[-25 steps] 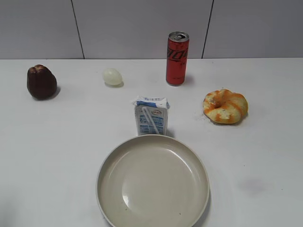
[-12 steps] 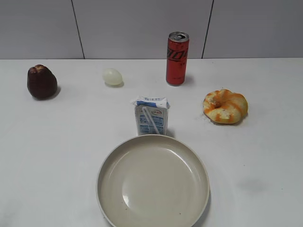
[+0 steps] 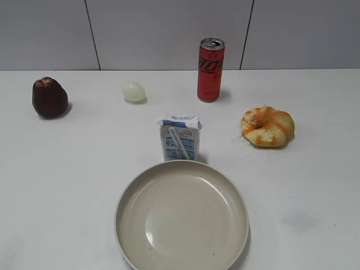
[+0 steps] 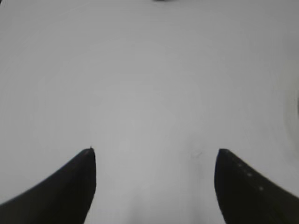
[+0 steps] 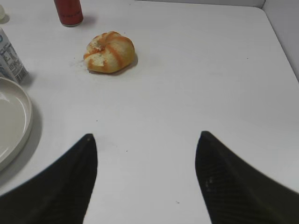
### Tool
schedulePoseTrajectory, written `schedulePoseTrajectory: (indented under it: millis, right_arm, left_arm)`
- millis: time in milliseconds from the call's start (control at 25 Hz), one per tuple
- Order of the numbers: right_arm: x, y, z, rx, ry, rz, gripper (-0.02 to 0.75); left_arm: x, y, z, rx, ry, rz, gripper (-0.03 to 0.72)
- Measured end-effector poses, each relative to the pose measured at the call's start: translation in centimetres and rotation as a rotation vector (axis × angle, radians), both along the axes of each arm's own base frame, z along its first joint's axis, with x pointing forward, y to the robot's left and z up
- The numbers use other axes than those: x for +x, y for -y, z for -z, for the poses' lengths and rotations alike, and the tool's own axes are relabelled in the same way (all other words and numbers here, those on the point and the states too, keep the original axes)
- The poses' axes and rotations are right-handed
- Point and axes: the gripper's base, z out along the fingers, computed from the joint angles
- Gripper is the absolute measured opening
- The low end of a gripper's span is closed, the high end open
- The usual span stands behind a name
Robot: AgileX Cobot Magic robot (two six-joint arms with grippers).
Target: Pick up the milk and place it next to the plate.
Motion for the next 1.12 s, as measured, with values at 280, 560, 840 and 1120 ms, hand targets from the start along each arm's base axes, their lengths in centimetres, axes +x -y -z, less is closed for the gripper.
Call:
schedulePoseTrajectory:
  millis: [280,560,840,1120]
  right_arm:
    - [0.0,0.0,0.0,0.000,0.000,0.000,0.500]
    - [0.0,0.0,0.0,0.000,0.000,0.000,0.500]
    - [0.0,0.0,0.0,0.000,0.000,0.000,0.500]
    - [0.0,0.0,0.0,0.000,0.000,0.000,0.500]
  left_arm:
    - [-1.9,-0.2,-0.2,-0.016,0.126,0.000,0.590]
    - [-3.4,-0.4,-0.2,-0.027,0.220,0.000,0.590]
    - [-3.4,-0.4,-0.2,-0.028,0.221,0.000,0.578]
    - [-3.4,-0.4,-0.2,-0.028,0.221,0.000,0.573]
